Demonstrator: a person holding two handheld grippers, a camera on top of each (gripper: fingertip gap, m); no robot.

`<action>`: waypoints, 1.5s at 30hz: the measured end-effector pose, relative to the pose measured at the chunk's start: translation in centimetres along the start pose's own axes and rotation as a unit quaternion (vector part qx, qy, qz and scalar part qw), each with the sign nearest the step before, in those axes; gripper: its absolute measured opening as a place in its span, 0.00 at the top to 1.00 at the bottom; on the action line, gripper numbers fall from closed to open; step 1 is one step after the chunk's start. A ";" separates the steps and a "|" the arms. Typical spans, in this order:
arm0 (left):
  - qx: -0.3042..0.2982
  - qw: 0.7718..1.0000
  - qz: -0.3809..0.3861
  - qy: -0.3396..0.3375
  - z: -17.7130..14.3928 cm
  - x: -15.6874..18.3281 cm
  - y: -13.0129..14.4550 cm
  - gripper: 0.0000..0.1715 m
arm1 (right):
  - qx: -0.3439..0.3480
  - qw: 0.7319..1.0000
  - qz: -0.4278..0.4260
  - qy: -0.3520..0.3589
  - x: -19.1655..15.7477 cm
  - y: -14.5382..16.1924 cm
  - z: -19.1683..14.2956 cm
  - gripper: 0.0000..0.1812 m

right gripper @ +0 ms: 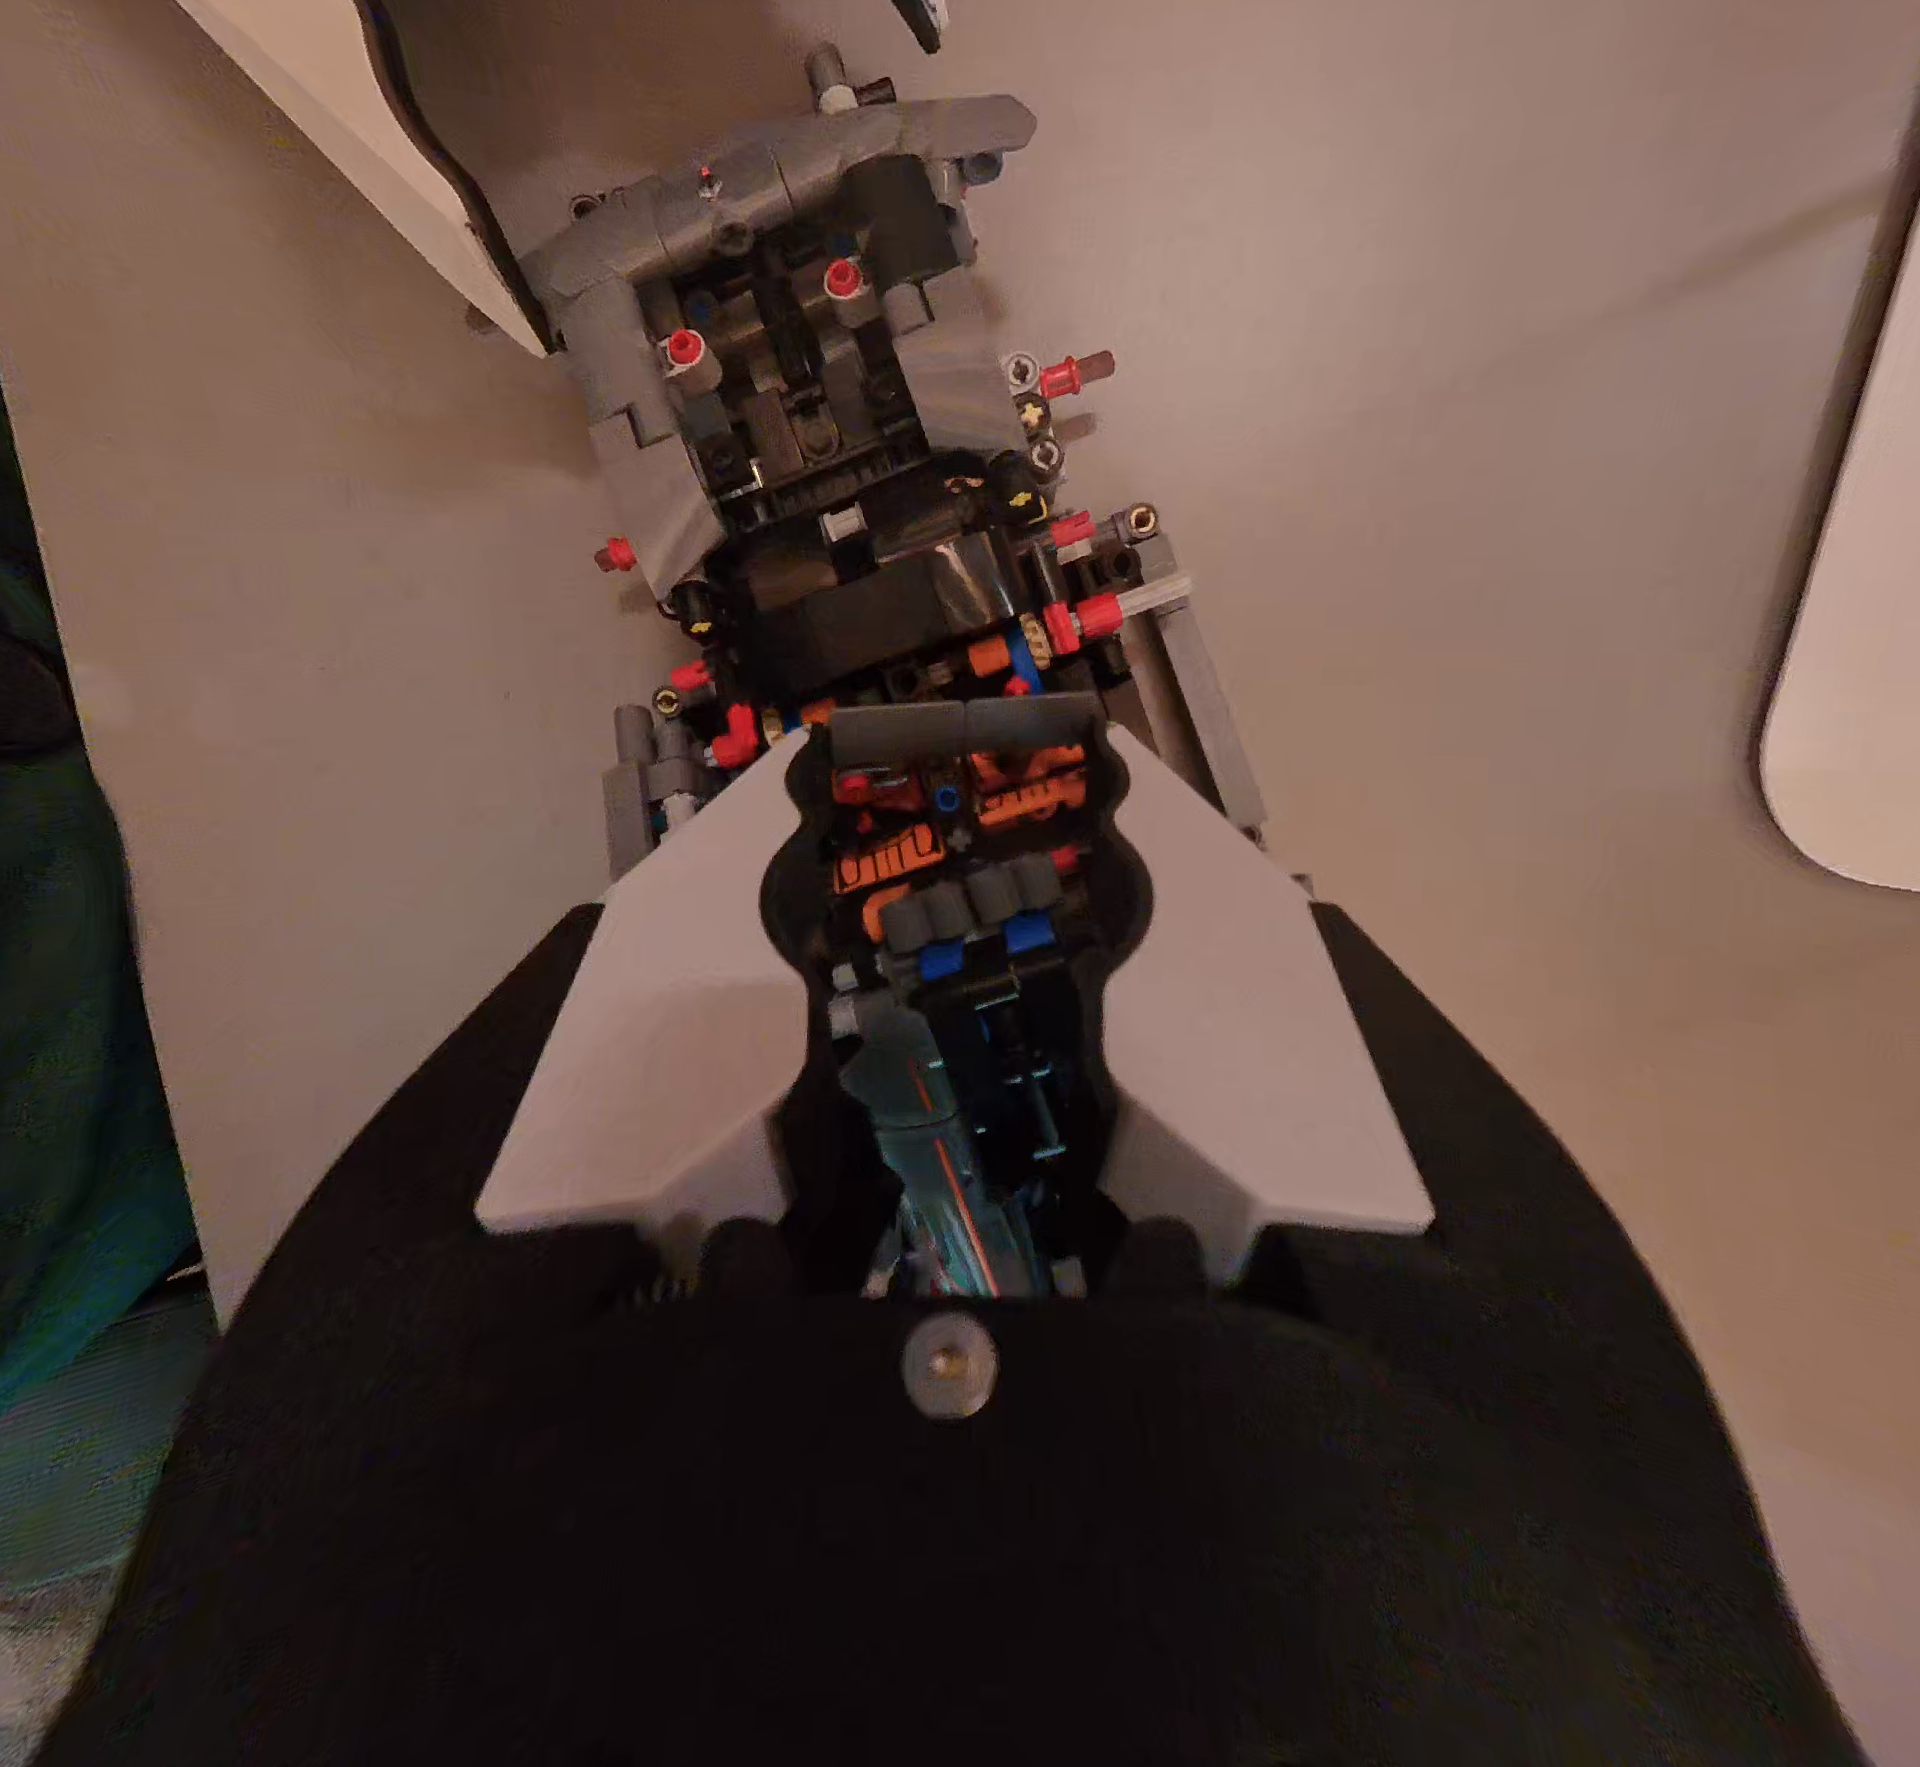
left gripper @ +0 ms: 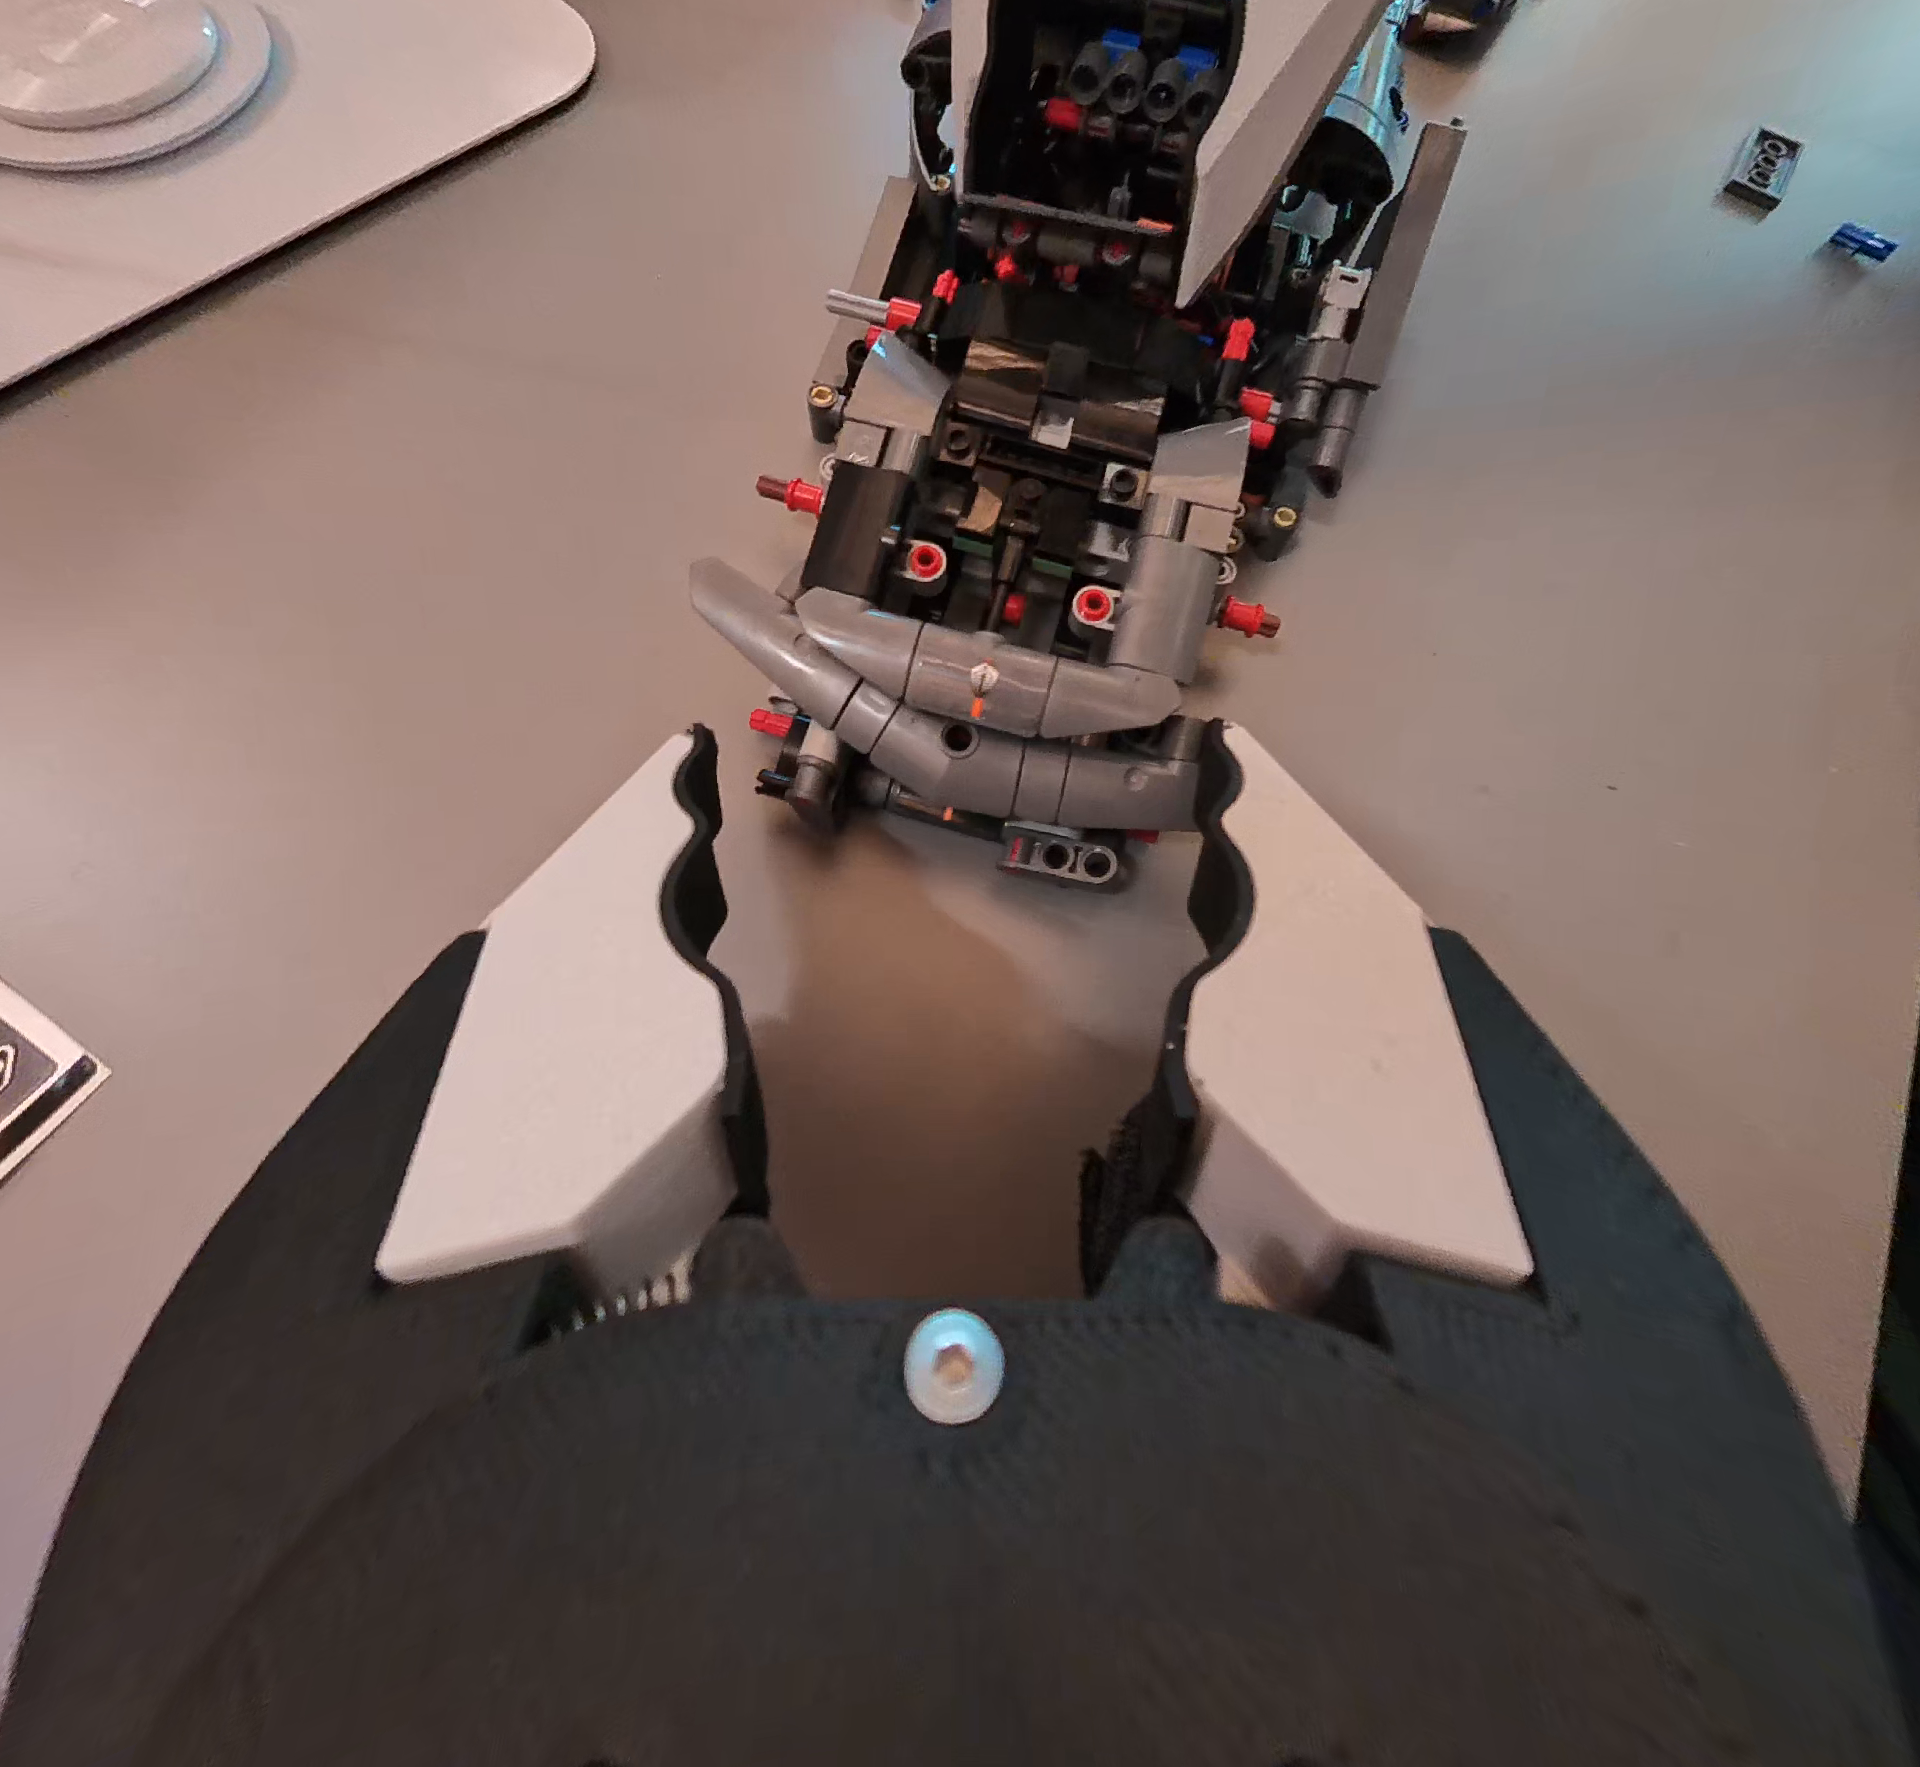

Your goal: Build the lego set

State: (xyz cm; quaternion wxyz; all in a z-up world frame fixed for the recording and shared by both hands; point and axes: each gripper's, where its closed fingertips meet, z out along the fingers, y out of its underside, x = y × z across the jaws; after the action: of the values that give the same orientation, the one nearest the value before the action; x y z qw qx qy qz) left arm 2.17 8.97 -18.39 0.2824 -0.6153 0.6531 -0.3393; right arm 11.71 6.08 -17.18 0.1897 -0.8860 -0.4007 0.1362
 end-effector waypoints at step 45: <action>-0.024 0.977 0.195 -0.086 7.9 8.7 -7.2 0.95 | 0.183 0.981 0.071 -0.001 -8.7 7.4 -4.3 0.74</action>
State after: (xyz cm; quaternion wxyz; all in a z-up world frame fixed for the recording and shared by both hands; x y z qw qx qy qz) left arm 12.10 -0.54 -17.12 0.3831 -0.5096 0.7418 -0.2078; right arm 12.66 -5.99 -15.85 0.3383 -0.8623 -0.3052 0.2210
